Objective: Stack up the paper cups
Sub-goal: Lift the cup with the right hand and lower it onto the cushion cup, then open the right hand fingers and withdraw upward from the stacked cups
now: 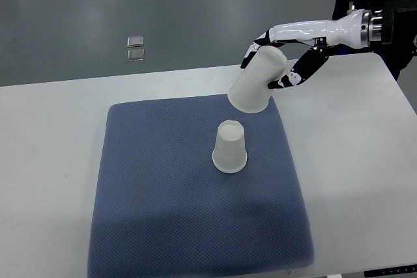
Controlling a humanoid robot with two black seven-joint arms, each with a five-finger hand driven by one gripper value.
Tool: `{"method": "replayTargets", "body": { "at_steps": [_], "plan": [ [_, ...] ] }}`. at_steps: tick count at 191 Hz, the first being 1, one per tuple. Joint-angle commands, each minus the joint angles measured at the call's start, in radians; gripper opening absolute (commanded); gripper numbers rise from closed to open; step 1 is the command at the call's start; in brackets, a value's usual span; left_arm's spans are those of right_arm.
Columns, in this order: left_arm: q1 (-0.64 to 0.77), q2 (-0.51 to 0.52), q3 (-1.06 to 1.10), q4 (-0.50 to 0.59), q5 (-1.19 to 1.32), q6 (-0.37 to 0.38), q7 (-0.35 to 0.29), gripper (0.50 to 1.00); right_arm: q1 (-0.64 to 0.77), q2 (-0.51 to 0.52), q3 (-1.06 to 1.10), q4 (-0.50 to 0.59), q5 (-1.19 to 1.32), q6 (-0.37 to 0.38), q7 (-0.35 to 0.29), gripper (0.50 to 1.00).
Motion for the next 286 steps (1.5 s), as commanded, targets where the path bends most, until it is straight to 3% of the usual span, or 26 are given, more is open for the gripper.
{"method": "replayTargets", "body": {
  "at_steps": [1, 88, 286],
  "plan": [
    [0.000, 0.000, 0.000, 0.001, 0.000, 0.000, 0.000, 1.000, -0.001, 0.022, -0.009, 0.002, -0.003, 0.000, -0.021, 0.641],
    [0.000, 0.000, 0.000, -0.001, 0.001, 0.000, 0.000, 1.000, -0.015, 0.057, -0.058, 0.002, -0.014, 0.000, -0.076, 0.652],
    [0.000, 0.000, 0.000, 0.001, 0.000, 0.000, 0.000, 1.000, -0.030, 0.120, -0.067, 0.029, -0.032, 0.000, -0.125, 0.668]
  ]
}}
